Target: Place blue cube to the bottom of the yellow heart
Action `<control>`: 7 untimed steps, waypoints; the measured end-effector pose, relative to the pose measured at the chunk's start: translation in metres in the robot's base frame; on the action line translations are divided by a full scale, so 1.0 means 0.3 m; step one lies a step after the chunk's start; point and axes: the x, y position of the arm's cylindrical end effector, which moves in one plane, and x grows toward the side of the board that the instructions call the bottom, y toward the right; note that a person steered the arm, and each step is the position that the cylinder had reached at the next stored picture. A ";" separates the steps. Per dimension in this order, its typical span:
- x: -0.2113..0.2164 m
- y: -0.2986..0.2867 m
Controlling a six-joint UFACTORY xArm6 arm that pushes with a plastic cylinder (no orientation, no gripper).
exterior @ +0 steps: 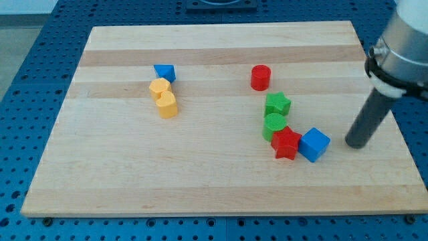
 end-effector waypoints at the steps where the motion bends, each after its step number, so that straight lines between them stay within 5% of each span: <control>1: -0.054 -0.064; 7: 0.117 -0.095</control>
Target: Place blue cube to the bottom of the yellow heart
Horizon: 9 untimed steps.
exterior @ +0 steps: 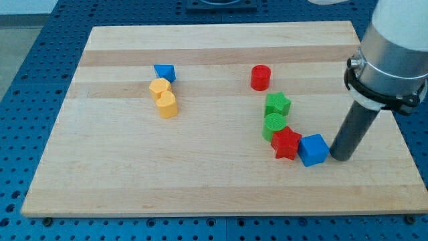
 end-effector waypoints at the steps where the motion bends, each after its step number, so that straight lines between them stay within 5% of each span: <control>1: 0.011 -0.050; 4: -0.137 -0.102; 7: -0.021 -0.071; 9: 0.063 0.127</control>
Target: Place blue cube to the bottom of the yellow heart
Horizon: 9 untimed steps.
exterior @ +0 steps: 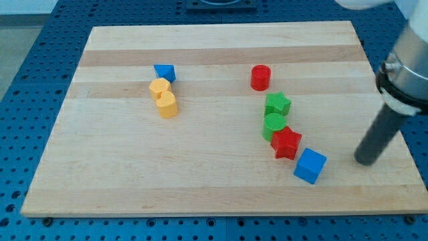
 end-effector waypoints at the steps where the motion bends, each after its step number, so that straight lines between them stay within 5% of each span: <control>1: 0.070 -0.032; 6: -0.108 -0.969; 9: 0.070 -1.023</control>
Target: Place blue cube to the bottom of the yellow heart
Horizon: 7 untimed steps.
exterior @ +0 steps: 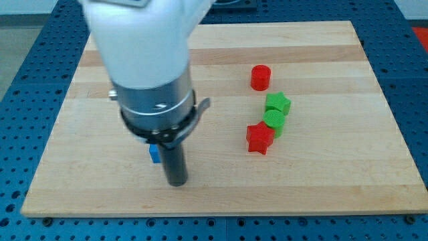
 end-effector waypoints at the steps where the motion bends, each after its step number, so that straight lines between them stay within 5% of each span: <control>1: -0.029 -0.104; 3: -0.189 -0.105; 5: -0.092 -0.039; 7: -0.159 0.017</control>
